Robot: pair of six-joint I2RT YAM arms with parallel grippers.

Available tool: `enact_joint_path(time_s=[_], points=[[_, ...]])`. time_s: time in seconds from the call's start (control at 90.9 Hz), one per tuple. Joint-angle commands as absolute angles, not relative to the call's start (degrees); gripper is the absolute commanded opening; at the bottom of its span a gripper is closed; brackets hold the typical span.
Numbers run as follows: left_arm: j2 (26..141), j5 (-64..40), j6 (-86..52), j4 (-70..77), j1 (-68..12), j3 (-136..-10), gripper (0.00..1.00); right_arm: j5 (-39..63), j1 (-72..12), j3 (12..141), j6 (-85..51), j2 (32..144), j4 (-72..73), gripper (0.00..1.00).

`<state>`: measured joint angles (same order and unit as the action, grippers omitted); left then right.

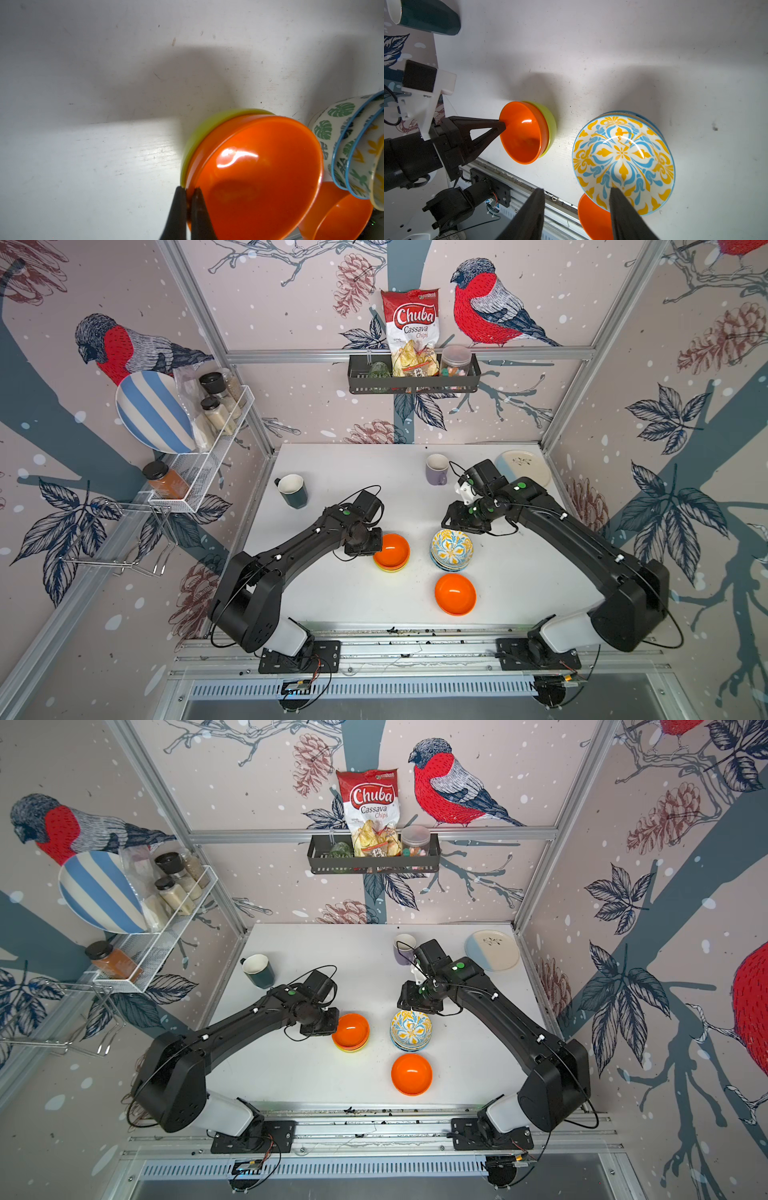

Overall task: Stack the bowls
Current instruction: Place the bowl on the bowl.

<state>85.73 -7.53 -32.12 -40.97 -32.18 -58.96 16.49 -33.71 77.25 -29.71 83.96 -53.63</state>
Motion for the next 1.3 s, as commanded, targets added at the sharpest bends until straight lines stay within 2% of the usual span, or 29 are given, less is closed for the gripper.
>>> enact_joint_path(time_s=[0.0,0.77,0.968,1.288], points=[[85.5,-7.2,-31.72,-40.7,-32.48,-59.15,0.0,16.73,-33.83,77.61,-28.39,83.91,-53.33,0.52],[86.01,-7.21,-31.62,-41.34,-32.43,-59.68,0.0,16.79,-34.19,77.69,-28.0,84.39,-53.55,0.53],[86.04,-7.01,-31.63,-41.59,-32.43,-59.74,0.07,16.81,-34.28,77.87,-27.87,84.59,-53.72,0.53],[85.52,-6.85,-31.62,-41.84,-32.43,-59.71,0.09,16.74,-34.34,77.9,-27.82,84.6,-53.88,0.53]])
